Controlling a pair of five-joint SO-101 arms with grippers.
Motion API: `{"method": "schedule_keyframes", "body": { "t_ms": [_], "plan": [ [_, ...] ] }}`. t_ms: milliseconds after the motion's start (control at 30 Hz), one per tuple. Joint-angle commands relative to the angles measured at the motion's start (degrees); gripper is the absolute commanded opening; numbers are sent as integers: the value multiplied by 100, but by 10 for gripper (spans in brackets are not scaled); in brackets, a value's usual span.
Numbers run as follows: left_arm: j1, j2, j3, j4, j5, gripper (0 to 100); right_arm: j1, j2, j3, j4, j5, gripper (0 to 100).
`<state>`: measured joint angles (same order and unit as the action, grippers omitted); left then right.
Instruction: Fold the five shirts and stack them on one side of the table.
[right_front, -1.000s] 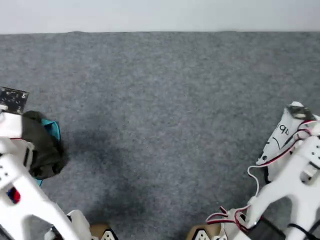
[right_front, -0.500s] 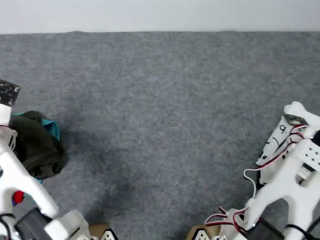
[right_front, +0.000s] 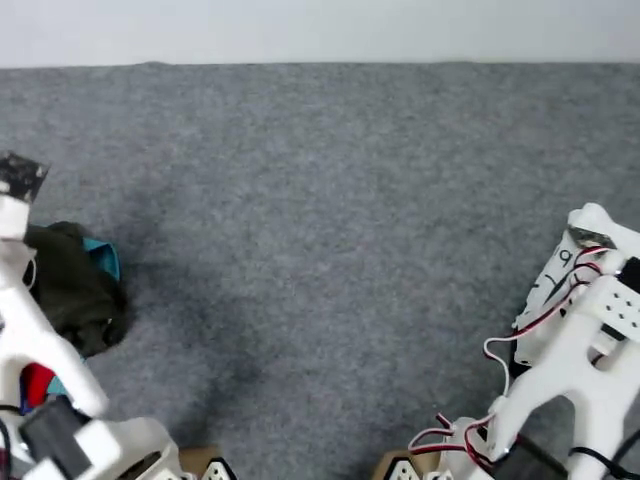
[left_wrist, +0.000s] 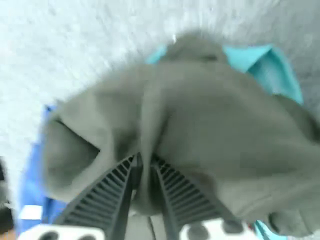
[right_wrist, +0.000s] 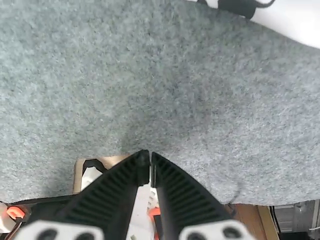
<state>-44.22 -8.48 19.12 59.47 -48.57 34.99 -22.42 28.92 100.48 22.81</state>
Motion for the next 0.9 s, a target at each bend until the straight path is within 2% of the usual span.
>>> {"method": "schedule_keyframes", "body": {
  "t_ms": [0, 100, 200, 367, 467, 567, 667, 767, 867],
  "plan": [
    [501, -985, -418, 237, 607, 5, -66, -189, -26, 242, -53, 9],
    [1108, -1609, -602, 202, 1697, 5, -66, -189, -26, 242, -53, 9],
    [2057, -2092, -813, 202, 2426, 5, -66, -189, -26, 242, -44, 9],
    [4202, -2576, -1262, 229, 3200, 5, -66, -198, -26, 242, -44, 9],
    [5530, -2585, -1455, 246, 3429, 5, -57, -198, -26, 251, -44, 9],
    [6382, -2576, -1437, 554, 3437, 5, -66, -198, -26, 251, -44, 9],
    [6365, -2479, -1042, 853, 3437, 5, -66, -198, -26, 251, -44, 9],
    [5635, -2277, -215, 888, 3437, 5, -84, -198, -26, 251, -35, 9],
    [4870, -1987, 787, 607, 3437, 8, -426, -198, -26, 242, -26, 9]
  ]
}}
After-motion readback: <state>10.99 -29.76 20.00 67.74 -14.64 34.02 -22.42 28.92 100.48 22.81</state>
